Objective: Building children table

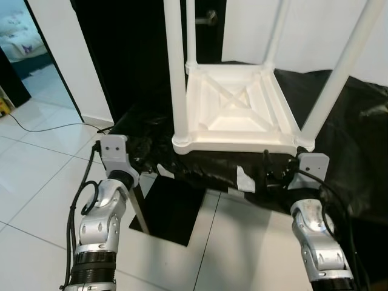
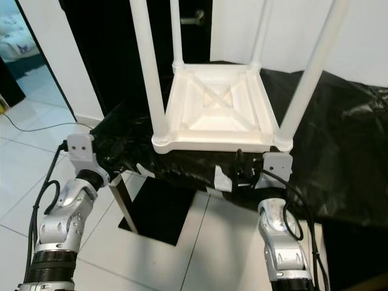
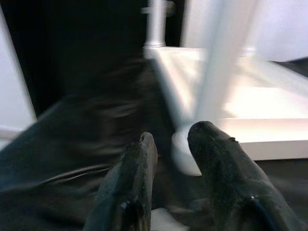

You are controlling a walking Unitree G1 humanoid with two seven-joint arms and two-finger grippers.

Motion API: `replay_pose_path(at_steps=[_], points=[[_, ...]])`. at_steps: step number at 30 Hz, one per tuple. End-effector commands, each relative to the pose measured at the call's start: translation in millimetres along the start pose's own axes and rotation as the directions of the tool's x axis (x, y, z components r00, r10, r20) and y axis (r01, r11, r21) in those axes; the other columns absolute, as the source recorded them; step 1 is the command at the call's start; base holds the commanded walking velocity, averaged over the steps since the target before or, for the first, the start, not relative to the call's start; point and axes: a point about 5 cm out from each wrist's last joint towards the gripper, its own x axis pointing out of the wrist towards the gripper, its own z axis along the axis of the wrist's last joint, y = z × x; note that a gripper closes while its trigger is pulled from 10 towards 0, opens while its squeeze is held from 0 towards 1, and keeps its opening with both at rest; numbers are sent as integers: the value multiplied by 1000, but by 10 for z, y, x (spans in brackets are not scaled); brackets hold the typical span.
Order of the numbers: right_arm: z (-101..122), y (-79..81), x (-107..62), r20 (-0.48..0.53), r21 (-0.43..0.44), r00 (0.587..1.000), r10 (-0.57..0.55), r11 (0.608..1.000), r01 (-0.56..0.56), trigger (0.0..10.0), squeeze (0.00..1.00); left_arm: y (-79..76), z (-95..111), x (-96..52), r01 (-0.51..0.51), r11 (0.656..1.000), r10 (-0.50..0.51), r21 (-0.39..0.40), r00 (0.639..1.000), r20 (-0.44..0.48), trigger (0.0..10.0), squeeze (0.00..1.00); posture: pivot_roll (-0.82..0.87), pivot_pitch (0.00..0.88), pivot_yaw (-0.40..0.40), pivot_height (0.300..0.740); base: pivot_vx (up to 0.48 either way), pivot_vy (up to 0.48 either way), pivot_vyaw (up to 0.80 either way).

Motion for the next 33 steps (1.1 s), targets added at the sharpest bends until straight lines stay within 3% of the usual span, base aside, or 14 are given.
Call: replay_pose_path(at_steps=[1, 11, 26, 28, 30, 31, 32, 33], points=[[-56, -66, -22, -27, -21, 999, -33, 999, 33, 10000, 0, -90, 35, 19, 41, 999, -42, 29, 999, 15, 10000, 0, -13, 0, 14, 740, 0, 0, -788], [-63, -101, -1, -28, -26, 998, -48, 999, 47, 10000, 0, -80, 42, 23, 47, 996, -48, 77, 999, 8, 10000, 0, -17, 0, 16, 740, 0, 0, -793], [-14, -133, 72, -1, -18, 999, -41, 999, 41, 10000, 0, -44, 88, 39, 22, 995, -25, 101, 999, 21, 10000, 0, -11, 0, 12, 740, 0, 0, 0], [4, -135, 90, 3, -15, 1000, -31, 999, 31, 10000, 0, -41, 106, 31, 30, 994, -33, 104, 999, 27, 10000, 0, -13, 0, 15, 740, 0, 0, 0], [46, -132, 102, 9, -6, 1000, 6, 1000, -6, 10000, 8, -97, 186, -12, 118, 991, -123, 69, 991, 60, 10000, 0, -15, 0, 18, 740, 0, 0, 0], [59, -131, 99, 11, -5, 1000, 20, 1000, -20, 10000, 537, -126, 219, -35, 158, 986, -162, 52, 984, 76, 10000, 0, -15, 0, 18, 740, 0, 0, 0], [63, -133, 89, 13, 15, 999, 31, 999, -31, 10000, 1000, -152, 236, -54, 200, 979, -202, 32, 976, 82, 10000, 1000, -16, 0, 21, 740, 0, 0, 0], [59, -145, 83, 13, 7, 999, 34, 999, -35, 10000, 1000, -163, 243, -67, 217, 975, -220, 42, 972, 79, 10000, 1000, -16, 0, 24, 740, 0, 0, 0]])
